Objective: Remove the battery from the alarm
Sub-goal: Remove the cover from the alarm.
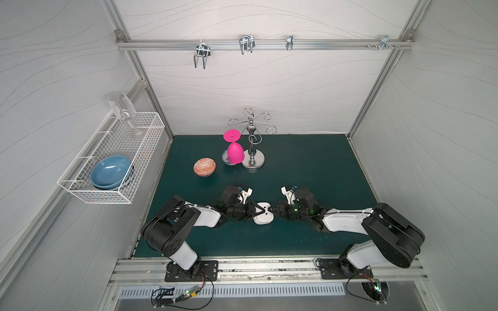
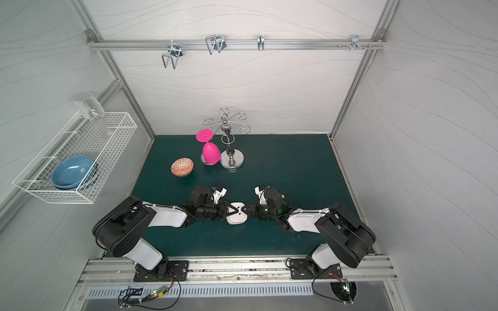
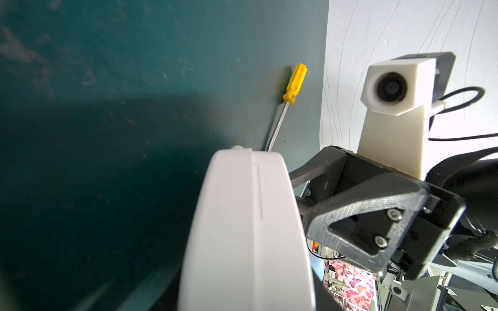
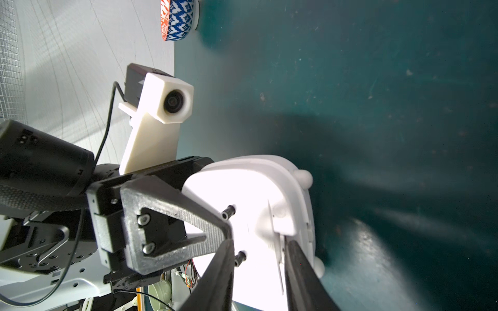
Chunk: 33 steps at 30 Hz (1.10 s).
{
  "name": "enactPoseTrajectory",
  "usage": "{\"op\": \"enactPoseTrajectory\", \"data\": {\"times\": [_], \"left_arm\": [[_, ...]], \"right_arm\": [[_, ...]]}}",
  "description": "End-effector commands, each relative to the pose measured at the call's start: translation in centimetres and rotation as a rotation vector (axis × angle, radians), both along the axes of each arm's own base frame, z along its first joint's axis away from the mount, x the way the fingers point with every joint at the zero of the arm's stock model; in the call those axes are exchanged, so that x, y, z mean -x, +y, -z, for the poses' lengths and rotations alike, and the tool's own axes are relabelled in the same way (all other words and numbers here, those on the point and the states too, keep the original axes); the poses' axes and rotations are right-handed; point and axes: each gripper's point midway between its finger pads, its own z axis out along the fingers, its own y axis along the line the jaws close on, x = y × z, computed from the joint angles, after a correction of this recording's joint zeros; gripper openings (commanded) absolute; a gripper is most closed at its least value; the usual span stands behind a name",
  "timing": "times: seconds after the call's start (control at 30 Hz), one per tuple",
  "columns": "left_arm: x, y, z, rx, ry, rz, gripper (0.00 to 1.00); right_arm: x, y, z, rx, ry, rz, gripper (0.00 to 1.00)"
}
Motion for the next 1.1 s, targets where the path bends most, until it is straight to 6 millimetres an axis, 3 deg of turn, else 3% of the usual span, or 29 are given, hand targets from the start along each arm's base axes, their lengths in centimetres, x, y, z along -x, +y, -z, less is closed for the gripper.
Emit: {"op": "enactPoseTrajectory", "data": {"times": [0.0,0.5,0.87,1.07], "left_arm": [[-1.1,0.6,1.3,-0.069,-0.002,-0.050,0.21],[-1.1,0.1,1.0,-0.034,0.014,-0.039,0.21],[-1.3,0.4,1.4,-0.057,0.026,-0.053,0.21],[-1.3,0.4,1.5,-0.060,0.029,-0.052,0.23]], "right_arm": [[0.4,2.5,-5.3,-0.199,-0.098,-0.099,0.35],[0.8,4.7,-5.2,-0.213,-0.074,-0.158,0.34],[0.2,3.1,-7.2,-0.239,-0.126,-0.123,0.34],[0.0,2.0,-6.2,-0.188,-0.107,-0.101,0.35]]}}
